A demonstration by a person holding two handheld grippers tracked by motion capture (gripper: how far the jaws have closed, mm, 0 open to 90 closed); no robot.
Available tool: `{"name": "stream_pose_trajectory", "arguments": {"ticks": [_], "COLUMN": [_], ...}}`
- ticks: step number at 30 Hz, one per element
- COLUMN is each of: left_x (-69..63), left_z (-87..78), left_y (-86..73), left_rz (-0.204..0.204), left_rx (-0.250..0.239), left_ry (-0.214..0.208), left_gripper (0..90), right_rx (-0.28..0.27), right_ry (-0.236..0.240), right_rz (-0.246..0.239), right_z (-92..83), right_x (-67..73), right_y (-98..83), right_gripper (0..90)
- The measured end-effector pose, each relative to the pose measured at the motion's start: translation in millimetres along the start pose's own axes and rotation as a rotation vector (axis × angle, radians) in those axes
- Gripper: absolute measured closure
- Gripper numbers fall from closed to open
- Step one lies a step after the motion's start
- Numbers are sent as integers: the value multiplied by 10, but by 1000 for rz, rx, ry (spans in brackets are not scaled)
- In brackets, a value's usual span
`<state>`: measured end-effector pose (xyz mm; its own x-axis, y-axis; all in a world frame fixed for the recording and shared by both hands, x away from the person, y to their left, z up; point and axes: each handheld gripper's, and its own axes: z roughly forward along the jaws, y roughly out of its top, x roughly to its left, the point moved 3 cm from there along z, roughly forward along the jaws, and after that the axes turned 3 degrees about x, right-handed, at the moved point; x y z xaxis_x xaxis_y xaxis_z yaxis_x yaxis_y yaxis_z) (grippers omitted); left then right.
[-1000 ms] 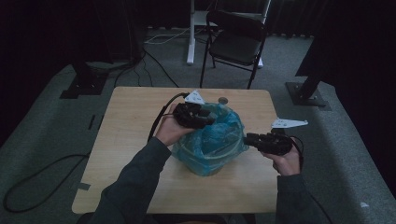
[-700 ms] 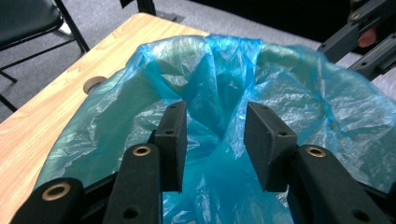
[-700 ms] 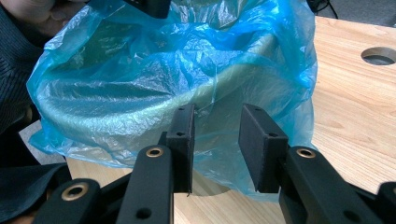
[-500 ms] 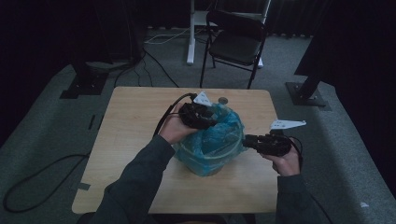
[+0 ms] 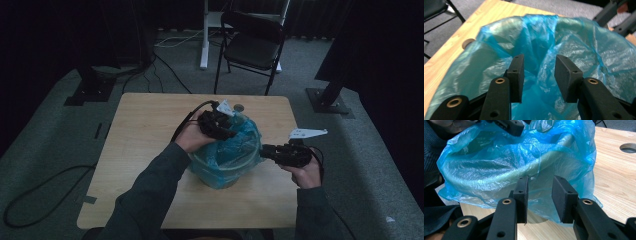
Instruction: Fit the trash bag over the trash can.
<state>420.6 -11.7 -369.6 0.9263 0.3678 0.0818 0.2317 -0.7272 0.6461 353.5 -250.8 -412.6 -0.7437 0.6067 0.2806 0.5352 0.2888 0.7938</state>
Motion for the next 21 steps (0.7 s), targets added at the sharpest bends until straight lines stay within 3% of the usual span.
{"name": "stream_pose_trajectory", "arguments": {"ticks": [14,21], "left_x": [-68,-93], "left_z": [207,272], "left_y": [32,26], "left_rz": [73,97], "left_rx": [131,169], "left_ry": [28,50], "left_gripper": [597,596], "right_rx": [-2,0], "right_ry": [0,4], "right_rz": [-1,-3], "right_z": [-11,-2], "right_x": [-3,-3], "right_y": [-1,-5], "right_gripper": [657,658]}}
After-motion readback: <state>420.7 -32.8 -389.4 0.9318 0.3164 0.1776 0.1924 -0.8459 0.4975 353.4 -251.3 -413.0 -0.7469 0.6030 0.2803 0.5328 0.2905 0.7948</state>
